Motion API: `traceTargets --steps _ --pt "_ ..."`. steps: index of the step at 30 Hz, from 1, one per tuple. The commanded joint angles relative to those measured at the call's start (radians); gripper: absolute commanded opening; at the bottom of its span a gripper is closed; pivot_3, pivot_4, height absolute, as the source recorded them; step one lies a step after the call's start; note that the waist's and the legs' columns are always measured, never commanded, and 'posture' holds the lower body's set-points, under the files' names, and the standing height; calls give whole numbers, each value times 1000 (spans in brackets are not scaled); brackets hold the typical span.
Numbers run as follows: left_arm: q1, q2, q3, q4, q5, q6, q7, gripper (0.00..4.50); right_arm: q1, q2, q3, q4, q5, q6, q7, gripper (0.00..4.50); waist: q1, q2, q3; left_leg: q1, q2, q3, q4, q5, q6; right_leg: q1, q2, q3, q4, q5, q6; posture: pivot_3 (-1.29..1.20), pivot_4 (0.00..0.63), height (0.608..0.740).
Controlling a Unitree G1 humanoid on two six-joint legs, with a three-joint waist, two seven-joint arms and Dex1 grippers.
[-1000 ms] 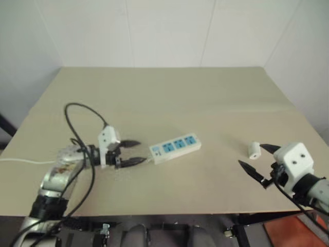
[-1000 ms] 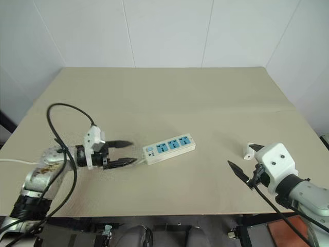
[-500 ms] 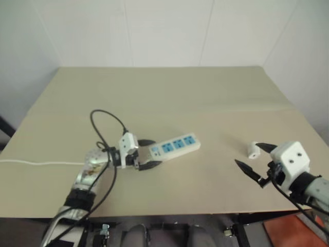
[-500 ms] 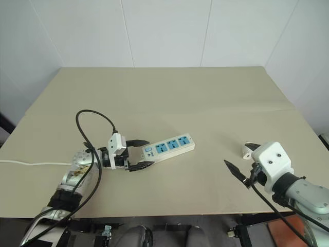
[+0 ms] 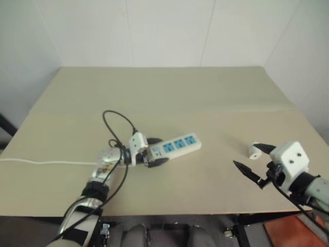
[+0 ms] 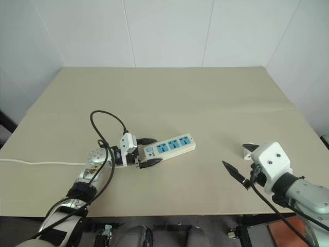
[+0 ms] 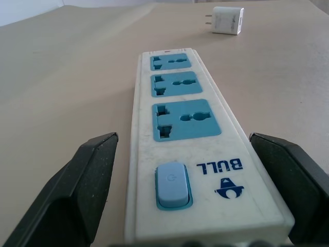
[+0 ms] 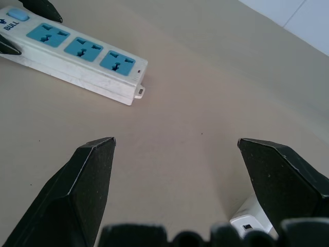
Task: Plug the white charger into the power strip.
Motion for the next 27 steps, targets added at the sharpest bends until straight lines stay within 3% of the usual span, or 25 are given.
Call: traceTargets --steps 1,4,9,19,26,27 --pt "-10 -15 -11 15 18 -27 12 4467 -5 -15 -33 -33 6 6 -2 4500 1 0 0 0 0 0 0 0 0 0 0 0 0 0 0 0 150 740" --pt "5 -3 -29 55 61 -36 22 4467 -11 -19 -39 -36 10 8 -1 4500 0 0 0 0 0 0 0 0 0 0 0 0 0 0 0 0 150 740" --pt "24 6 -31 88 76 -42 32 3380 -14 -27 -43 -38 9 8 -4 4500 -3 0 -2 2 0 0 0 0 0 2 0 0 0 0 0 0 150 740" --pt "-9 -25 -18 41 19 -31 -10 3347 -84 -62 -35 40 19 -17 36 4500 -1 1 -3 10 0 -1 0 0 0 10 0 0 -1 0 0 0 150 740" --pt "-27 -10 -79 -39 8 38 -163 3347 -309 -263 -4 285 56 70 153 4500 -4 0 -3 5 0 -1 0 0 0 6 -1 1 -1 0 0 0 150 740" --pt "-34 -8 -86 -27 17 29 -175 3347 -339 -297 2 345 37 -45 232 4500 -3 0 -3 4 0 -1 0 0 0 4 -1 1 -1 0 0 0 150 740"
